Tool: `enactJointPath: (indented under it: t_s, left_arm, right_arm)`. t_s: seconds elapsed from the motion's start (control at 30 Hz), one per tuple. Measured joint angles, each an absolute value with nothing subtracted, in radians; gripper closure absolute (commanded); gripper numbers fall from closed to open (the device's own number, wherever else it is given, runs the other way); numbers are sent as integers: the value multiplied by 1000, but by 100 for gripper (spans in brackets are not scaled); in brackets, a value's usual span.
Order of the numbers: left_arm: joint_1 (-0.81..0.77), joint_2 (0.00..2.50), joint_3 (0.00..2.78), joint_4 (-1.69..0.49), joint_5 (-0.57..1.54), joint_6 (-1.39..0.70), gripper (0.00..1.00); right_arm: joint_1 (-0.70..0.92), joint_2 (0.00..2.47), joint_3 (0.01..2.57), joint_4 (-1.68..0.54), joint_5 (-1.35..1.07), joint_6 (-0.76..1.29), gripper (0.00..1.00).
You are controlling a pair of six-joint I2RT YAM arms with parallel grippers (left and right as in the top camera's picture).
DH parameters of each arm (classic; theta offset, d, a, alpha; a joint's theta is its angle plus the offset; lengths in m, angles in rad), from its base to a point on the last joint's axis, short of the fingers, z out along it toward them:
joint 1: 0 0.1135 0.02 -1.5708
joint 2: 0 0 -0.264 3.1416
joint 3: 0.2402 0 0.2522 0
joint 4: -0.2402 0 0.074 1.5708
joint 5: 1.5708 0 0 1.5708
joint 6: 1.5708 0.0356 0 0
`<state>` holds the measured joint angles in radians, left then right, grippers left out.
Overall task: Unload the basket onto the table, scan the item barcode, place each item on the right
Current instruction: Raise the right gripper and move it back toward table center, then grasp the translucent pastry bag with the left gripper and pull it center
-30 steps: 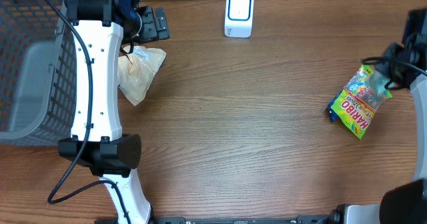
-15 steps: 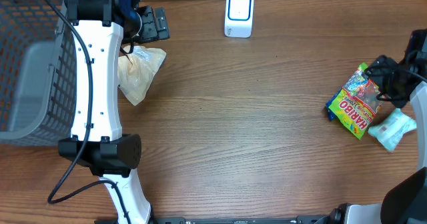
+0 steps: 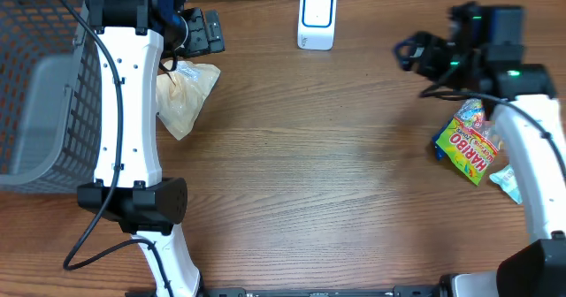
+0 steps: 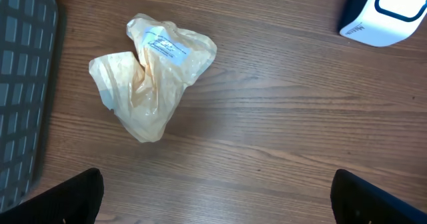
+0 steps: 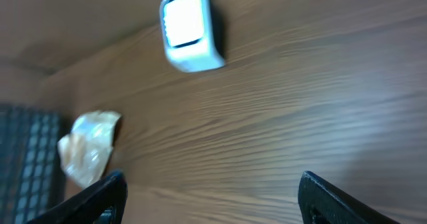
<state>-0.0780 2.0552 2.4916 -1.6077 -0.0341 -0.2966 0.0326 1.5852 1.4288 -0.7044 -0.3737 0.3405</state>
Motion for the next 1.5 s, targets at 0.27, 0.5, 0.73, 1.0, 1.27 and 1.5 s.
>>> enactJointPath:
  t_s: [0.27, 0.5, 0.73, 1.0, 1.27, 1.5]
  left_arm:
    - [-78, 2056, 2492, -1608, -34, -297, 0]
    - [-78, 2056, 2492, -1608, -35, -296, 0]
    - [-78, 2056, 2492, -1570, -35, -296, 7]
    - [-78, 2057, 2480, -1555, -125, -241, 33]
    - [-76, 2259, 2475, -1549, -285, -183, 36]
    - [-41, 2501, 2445, -1569, -337, -170, 30]
  right_arm:
    - [195, 1656, 1434, -557, -367, 439, 18]
    - [323, 1834, 1434, -454, -378, 496, 17]
    - [307, 1849, 1435, -473, -387, 521, 14]
    - [152, 1849, 1435, -539, -438, 524, 14]
    - [134, 1849, 1435, -579, -476, 498, 13]
    - [138, 1849, 1435, -609, -484, 458, 12]
